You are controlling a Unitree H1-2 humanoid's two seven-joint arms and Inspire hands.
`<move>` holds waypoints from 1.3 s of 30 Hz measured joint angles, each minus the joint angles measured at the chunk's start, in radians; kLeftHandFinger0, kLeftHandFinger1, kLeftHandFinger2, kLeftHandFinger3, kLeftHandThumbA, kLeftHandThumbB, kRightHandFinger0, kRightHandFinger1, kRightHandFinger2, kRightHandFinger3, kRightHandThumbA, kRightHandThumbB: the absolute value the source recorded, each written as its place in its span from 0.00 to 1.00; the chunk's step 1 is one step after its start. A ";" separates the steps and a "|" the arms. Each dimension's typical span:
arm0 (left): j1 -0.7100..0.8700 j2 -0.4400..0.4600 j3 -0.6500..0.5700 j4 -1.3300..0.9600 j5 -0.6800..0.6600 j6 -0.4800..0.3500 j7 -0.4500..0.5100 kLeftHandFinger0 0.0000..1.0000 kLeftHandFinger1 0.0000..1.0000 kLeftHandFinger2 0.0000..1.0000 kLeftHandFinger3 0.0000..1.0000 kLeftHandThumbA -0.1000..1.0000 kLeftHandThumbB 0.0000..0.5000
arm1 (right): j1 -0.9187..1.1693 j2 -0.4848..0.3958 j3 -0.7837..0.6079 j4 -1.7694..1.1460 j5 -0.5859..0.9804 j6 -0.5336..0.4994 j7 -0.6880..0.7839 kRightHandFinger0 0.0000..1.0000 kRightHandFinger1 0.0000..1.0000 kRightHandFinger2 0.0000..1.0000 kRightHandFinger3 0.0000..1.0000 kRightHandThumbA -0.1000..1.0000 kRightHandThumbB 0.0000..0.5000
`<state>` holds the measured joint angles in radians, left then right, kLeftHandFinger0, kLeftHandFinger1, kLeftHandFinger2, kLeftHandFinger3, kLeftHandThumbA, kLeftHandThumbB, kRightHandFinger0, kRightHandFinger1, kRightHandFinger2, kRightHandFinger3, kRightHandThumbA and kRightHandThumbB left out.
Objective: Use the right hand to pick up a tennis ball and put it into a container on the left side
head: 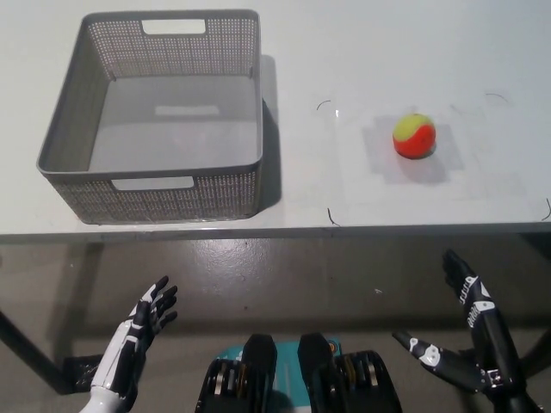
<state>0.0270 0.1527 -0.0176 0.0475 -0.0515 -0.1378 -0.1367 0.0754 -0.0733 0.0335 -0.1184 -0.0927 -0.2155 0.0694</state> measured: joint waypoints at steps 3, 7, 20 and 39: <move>0.004 0.000 0.001 0.007 0.000 0.001 0.000 1.00 1.00 1.00 1.00 1.00 0.10 | -0.092 -0.022 -0.004 0.013 -0.022 0.041 0.001 1.00 1.00 1.00 1.00 0.45 0.68; 0.003 -0.001 0.000 0.012 0.000 0.001 0.000 1.00 1.00 1.00 1.00 1.00 0.10 | -0.291 -0.077 -0.015 0.012 -0.060 0.102 0.001 1.00 1.00 1.00 1.00 0.49 0.70; 0.004 0.000 0.001 0.013 0.000 0.000 -0.001 1.00 1.00 1.00 1.00 1.00 0.08 | -0.751 -0.217 -0.003 -0.053 -0.269 0.377 0.019 1.00 1.00 1.00 1.00 0.70 0.77; 0.005 0.006 0.004 0.010 -0.008 -0.001 -0.010 1.00 1.00 1.00 1.00 1.00 0.09 | -1.239 -0.310 0.256 0.607 -0.434 0.529 0.126 1.00 1.00 1.00 1.00 0.84 0.96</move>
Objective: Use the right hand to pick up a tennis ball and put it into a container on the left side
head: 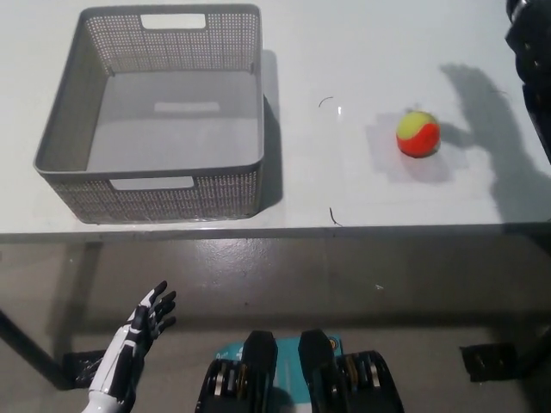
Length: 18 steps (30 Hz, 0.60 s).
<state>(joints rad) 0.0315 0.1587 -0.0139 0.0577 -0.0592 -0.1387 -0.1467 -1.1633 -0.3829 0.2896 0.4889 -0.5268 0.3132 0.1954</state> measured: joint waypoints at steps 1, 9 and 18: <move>0.000 0.001 0.001 0.000 0.000 0.000 -0.002 1.00 1.00 1.00 1.00 1.00 0.10 | -0.020 0.004 0.009 0.046 -0.001 0.000 0.003 1.00 1.00 1.00 1.00 0.85 0.98; 0.001 0.002 0.006 -0.003 -0.003 0.000 -0.011 1.00 1.00 1.00 1.00 1.00 0.13 | -0.123 0.030 0.066 0.297 -0.003 -0.021 0.018 1.00 1.00 1.00 1.00 0.95 1.00; 0.001 0.005 0.010 -0.015 -0.010 0.000 -0.016 1.00 1.00 1.00 1.00 1.00 0.16 | -0.159 0.082 0.088 0.531 0.008 -0.064 0.032 1.00 1.00 1.00 1.00 0.89 1.00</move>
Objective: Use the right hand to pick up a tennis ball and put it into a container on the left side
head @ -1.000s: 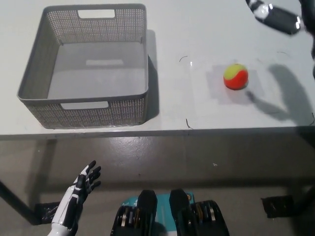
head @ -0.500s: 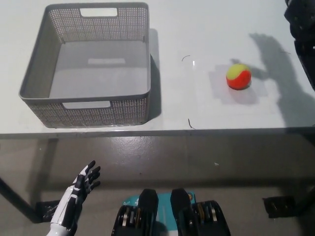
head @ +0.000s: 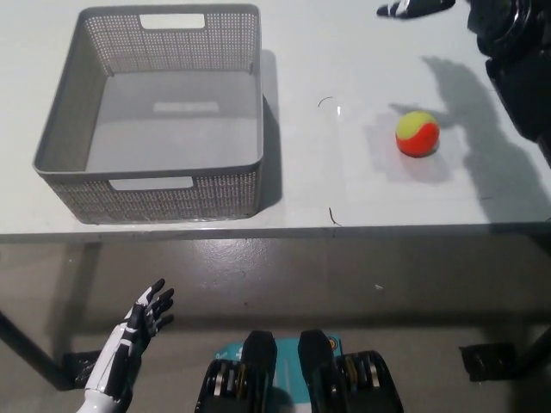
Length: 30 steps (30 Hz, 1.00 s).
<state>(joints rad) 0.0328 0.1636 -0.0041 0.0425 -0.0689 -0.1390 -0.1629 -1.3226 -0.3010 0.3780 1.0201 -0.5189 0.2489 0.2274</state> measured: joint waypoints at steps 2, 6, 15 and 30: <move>0.000 0.000 0.001 0.000 -0.001 0.000 0.000 1.00 1.00 1.00 1.00 1.00 0.16 | 0.000 0.008 -0.001 0.037 0.003 -0.008 0.000 1.00 1.00 1.00 1.00 0.89 0.99; 0.001 0.003 0.003 -0.001 -0.001 0.000 -0.001 1.00 1.00 1.00 1.00 1.00 0.16 | 0.000 0.041 -0.001 0.145 0.011 -0.037 -0.001 1.00 1.00 1.00 1.00 0.88 0.99; 0.008 0.004 0.007 -0.014 -0.007 0.000 -0.009 1.00 1.00 1.00 1.00 1.00 0.15 | 0.000 0.085 0.010 0.287 0.023 -0.091 -0.006 1.00 1.00 1.00 1.00 0.93 0.97; 0.015 0.006 0.026 -0.016 -0.015 0.000 -0.013 1.00 1.00 1.00 1.00 1.00 0.16 | 0.003 0.117 0.038 0.363 0.026 -0.118 -0.015 1.00 1.00 1.00 1.00 0.92 0.96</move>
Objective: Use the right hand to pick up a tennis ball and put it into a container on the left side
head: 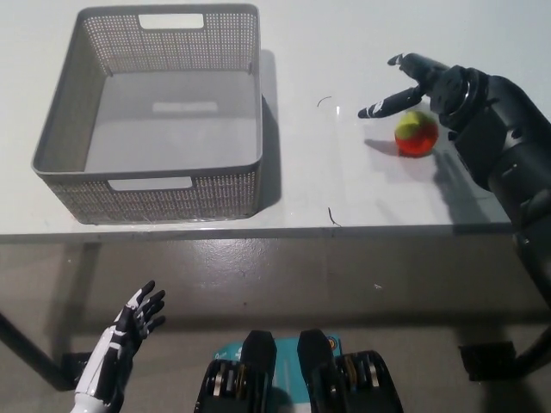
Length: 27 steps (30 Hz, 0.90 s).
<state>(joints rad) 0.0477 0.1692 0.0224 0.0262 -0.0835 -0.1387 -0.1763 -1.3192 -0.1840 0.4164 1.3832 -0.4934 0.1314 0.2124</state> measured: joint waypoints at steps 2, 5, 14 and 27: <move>0.000 0.000 0.002 0.000 -0.002 0.000 -0.001 1.00 1.00 1.00 1.00 1.00 0.15 | 0.003 0.000 0.003 0.002 0.000 -0.001 0.000 1.00 1.00 1.00 1.00 0.93 0.99; 0.000 0.000 0.003 0.000 -0.005 0.000 -0.002 1.00 1.00 1.00 1.00 1.00 0.14 | 0.008 0.000 0.006 0.006 0.001 -0.001 0.000 1.00 1.00 1.00 1.00 0.91 0.99; -0.002 0.000 0.009 0.000 -0.007 0.000 -0.002 1.00 1.00 1.00 1.00 1.00 0.15 | 0.014 0.000 0.006 0.023 0.003 -0.003 0.001 1.00 1.00 1.00 1.00 0.88 0.93; -0.004 0.000 0.012 0.000 -0.010 0.000 -0.007 1.00 1.00 1.00 1.00 1.00 0.17 | 0.055 -0.001 0.006 0.030 0.006 -0.021 0.003 1.00 1.00 1.00 1.00 0.88 0.85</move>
<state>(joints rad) 0.0436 0.1694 0.0349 0.0259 -0.0934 -0.1382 -0.1837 -1.2643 -0.1851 0.4223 1.4130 -0.4876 0.1102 0.2154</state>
